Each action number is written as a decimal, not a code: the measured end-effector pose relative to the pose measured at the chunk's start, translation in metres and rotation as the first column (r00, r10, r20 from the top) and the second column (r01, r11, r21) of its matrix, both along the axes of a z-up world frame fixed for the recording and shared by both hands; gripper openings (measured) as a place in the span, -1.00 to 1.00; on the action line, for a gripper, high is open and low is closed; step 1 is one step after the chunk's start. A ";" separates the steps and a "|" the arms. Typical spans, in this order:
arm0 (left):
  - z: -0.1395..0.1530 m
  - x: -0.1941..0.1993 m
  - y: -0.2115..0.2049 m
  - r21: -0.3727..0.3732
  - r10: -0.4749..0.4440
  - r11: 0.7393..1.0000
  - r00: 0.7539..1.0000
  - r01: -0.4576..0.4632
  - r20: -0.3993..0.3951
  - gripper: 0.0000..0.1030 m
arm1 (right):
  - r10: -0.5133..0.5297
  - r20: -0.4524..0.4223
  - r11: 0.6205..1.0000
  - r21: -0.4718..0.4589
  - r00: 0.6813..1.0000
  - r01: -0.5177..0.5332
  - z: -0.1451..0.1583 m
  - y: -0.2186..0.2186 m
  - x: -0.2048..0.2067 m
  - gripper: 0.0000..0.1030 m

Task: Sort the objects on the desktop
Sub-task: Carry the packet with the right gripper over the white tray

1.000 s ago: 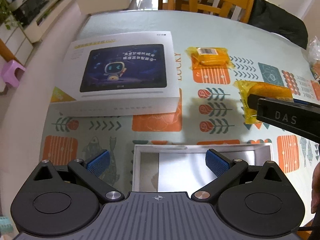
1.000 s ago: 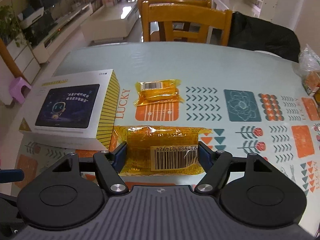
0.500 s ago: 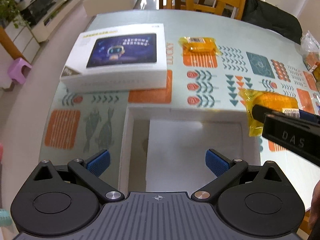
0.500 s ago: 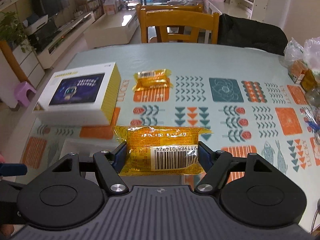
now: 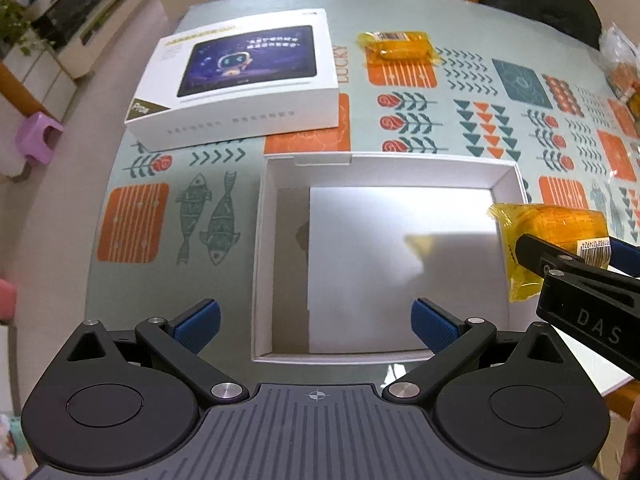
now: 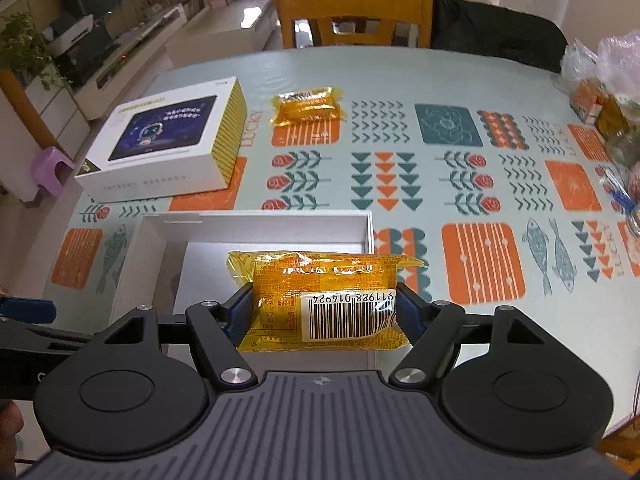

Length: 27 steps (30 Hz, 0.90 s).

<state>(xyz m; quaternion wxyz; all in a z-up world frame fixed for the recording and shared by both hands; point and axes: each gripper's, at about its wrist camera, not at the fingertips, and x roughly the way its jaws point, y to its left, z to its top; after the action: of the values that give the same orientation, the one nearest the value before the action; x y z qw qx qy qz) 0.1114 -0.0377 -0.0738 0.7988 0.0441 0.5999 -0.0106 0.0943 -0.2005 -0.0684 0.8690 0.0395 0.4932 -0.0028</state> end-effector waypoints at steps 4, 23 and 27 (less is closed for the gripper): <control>-0.004 -0.003 0.006 -0.008 -0.010 1.000 1.000 0.010 -0.007 1.00 | -0.008 -0.006 1.000 -0.017 1.000 0.008 0.000 0.008 -0.004 0.74; -0.030 -0.053 0.025 0.006 -0.050 0.999 0.997 0.051 -0.066 1.00 | -0.020 -0.020 0.996 -0.083 1.000 0.018 -0.002 0.028 -0.062 0.75; -0.031 -0.060 0.028 0.020 -0.059 0.998 0.996 0.060 -0.067 1.00 | -0.018 -0.033 0.997 -0.078 0.999 0.015 -0.004 0.031 -0.072 0.75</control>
<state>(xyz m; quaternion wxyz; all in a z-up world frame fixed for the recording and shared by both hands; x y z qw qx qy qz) 0.0513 -0.0094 -0.1049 0.7772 0.0703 0.6246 -0.0293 0.0221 -0.1694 -0.0726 0.8615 0.0096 0.5069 -0.0300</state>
